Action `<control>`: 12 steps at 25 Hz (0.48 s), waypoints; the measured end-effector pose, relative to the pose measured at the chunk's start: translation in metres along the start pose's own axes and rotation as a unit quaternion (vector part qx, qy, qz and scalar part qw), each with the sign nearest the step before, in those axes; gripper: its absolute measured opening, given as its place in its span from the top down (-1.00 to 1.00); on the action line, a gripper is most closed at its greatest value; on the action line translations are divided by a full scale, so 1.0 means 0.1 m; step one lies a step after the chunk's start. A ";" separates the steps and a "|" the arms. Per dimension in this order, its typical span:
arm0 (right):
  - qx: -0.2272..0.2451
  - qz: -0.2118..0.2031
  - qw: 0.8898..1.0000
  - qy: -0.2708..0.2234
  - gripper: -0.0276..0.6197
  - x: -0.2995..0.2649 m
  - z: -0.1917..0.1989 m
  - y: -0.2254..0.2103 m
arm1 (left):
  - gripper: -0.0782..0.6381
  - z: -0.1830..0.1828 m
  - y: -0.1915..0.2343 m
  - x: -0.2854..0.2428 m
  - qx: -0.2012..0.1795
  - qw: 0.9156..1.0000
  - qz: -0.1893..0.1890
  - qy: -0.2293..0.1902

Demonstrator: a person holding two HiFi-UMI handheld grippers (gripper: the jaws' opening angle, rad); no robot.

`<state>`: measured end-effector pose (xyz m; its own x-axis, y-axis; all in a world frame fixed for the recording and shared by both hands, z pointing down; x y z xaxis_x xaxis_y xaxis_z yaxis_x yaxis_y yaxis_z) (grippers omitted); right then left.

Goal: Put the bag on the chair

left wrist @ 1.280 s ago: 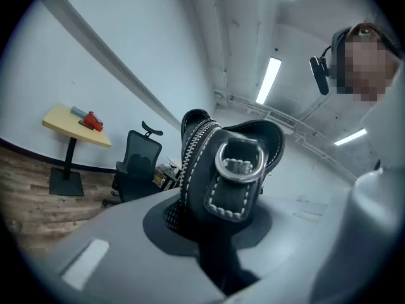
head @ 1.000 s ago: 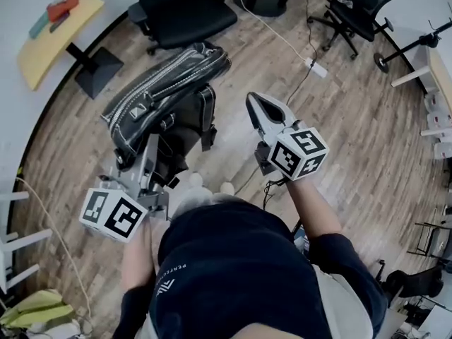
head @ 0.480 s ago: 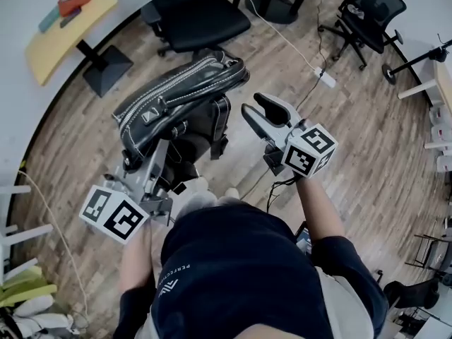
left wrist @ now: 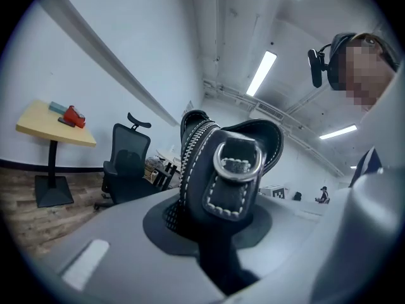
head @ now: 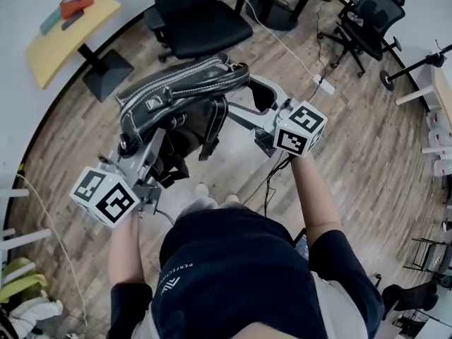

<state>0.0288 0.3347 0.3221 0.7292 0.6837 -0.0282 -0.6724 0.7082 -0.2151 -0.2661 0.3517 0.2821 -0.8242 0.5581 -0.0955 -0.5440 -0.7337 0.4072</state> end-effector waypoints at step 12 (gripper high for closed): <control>0.080 0.063 0.994 0.043 0.46 -0.53 -0.07 -0.07 | 0.52 -0.08 0.64 -0.27 0.015 0.999 0.026 0.028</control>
<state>-0.0043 0.2925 0.3181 0.6409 0.7566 -0.1292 -0.7661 0.6410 -0.0464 -0.2802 0.2866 0.3038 -0.8594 0.4961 -0.1237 -0.4956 -0.7488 0.4402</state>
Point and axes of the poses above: the fingertips, and each gripper's own axes: x backward along the fingers, y to its left, z out of its underside, the point moved 9 cm from there along x, backward along the fingers
